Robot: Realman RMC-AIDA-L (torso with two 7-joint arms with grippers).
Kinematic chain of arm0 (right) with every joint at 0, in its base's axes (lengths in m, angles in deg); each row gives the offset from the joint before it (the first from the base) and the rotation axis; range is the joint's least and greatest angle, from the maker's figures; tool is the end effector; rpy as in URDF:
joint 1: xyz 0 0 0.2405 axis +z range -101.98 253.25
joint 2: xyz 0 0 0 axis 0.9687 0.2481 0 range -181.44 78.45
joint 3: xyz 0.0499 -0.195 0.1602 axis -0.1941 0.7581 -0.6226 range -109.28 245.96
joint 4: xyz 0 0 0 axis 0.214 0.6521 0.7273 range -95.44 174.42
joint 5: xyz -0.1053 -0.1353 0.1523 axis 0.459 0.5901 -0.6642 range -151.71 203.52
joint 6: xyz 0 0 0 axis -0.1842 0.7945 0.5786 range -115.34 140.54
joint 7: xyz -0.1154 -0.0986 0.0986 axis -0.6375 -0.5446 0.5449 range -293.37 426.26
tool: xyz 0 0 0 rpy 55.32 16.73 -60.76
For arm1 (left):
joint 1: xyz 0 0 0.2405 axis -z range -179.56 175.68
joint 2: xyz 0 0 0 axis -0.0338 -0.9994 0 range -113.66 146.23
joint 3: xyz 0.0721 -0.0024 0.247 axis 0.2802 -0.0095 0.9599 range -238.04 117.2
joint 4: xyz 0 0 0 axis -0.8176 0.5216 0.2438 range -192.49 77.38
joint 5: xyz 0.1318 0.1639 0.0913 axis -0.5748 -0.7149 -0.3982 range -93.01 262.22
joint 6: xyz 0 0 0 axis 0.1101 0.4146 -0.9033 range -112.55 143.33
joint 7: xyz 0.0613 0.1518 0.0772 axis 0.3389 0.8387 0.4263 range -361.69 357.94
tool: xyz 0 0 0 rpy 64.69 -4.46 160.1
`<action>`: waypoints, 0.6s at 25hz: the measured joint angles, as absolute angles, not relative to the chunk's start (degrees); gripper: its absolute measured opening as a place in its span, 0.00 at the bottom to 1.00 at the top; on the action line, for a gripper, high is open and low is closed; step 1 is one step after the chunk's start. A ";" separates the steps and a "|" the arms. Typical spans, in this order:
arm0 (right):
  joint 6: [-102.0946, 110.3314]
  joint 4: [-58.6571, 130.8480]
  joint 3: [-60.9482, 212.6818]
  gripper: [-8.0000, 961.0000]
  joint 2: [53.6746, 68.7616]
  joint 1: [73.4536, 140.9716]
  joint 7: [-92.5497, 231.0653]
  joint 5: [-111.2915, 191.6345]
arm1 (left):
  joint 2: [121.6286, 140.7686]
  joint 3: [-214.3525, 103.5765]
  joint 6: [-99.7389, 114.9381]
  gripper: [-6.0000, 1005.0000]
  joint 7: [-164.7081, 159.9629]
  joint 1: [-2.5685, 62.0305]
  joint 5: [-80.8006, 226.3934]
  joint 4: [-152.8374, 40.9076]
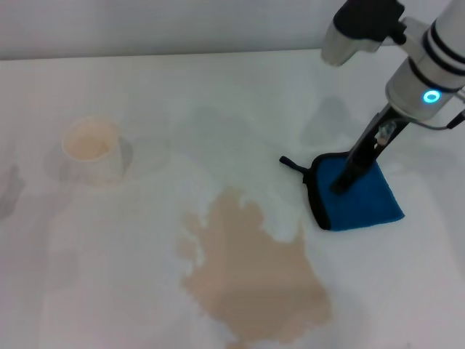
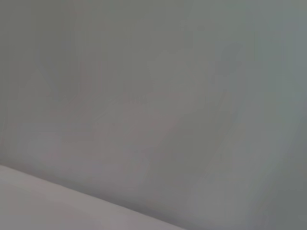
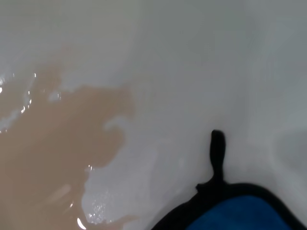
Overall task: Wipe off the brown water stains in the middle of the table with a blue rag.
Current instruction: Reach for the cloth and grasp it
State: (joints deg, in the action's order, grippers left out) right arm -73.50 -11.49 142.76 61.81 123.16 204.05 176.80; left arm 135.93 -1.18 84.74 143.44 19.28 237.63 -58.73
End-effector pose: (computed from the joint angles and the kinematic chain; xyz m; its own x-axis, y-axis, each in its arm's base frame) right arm 0.2334 0.4160 -0.0258 0.6638 -0.6501 0.3699 -0.5150 -0.7559 -0.4043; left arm -0.3929 0.3283 -0.0262 0.4363 0.1153 0.8924 0.8998 -0.0660 -0.4314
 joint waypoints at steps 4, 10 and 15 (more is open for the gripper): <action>-71.07 -10.78 142.87 0.88 63.28 122.48 204.55 179.84 | 135.99 -1.18 84.67 0.89 143.42 19.47 237.63 -58.95; -68.68 -8.60 143.11 0.88 63.70 121.78 204.66 181.90 | 135.93 -1.11 84.59 0.89 143.40 19.82 237.41 -58.98; -68.22 -7.76 143.02 0.88 63.81 121.54 204.72 182.20 | 135.90 -0.95 82.89 0.89 143.40 20.37 237.31 -58.87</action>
State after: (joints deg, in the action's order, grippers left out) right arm -68.22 -7.76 143.02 63.81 121.54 204.72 182.20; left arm 135.90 -0.95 82.89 143.40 20.37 237.31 -58.87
